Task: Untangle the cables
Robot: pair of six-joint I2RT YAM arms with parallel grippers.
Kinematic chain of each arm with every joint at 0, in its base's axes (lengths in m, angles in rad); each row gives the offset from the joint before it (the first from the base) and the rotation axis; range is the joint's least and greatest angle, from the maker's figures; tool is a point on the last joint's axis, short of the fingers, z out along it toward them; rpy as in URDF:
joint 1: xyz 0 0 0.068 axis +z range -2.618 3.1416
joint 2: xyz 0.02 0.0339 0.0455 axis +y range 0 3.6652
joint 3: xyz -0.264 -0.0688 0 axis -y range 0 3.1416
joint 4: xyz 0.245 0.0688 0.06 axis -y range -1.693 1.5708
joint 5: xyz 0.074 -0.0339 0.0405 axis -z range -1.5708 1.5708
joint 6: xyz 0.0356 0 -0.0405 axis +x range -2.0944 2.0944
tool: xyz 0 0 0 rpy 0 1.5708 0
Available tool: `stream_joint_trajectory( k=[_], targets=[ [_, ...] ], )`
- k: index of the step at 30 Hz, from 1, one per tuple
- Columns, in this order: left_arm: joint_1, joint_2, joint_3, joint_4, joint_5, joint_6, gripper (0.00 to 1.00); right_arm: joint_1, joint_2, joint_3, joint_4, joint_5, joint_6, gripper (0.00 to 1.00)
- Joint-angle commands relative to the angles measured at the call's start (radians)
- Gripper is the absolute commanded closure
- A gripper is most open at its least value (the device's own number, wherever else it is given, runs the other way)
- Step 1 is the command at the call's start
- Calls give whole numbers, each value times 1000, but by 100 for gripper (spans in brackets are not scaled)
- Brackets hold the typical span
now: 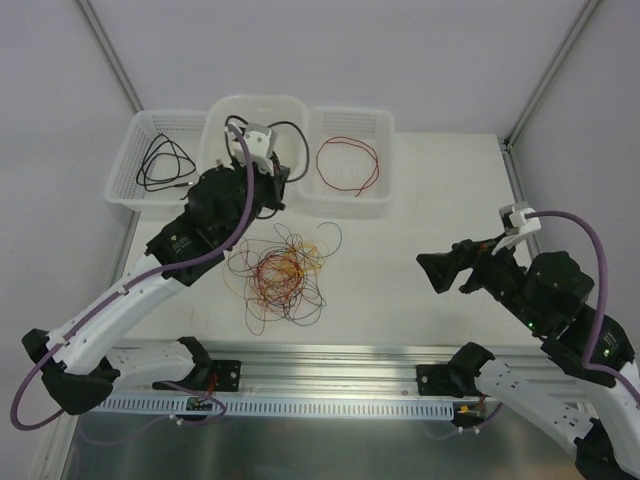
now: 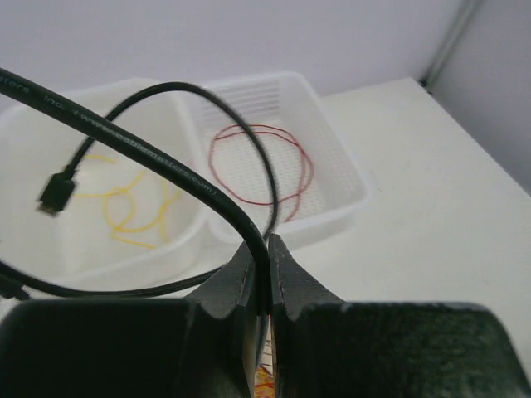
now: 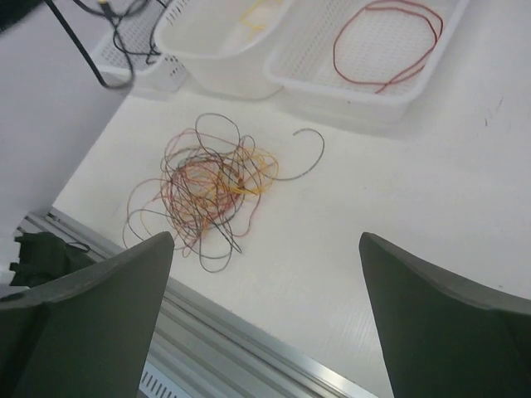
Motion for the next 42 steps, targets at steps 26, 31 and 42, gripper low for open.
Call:
stream_joint_trajectory(
  k=[26,31,42],
  targets=[
    [959,841,686,55,92,-60,100,-1,65,-309,109,-188,-47,0],
    [991,986,691,54,178,-69,99,-1,112,-308,116,-180,-68,0],
    [1000,1029,624,49,344,-120,78,1,158,-305,119,-194,-62,0]
  ],
)
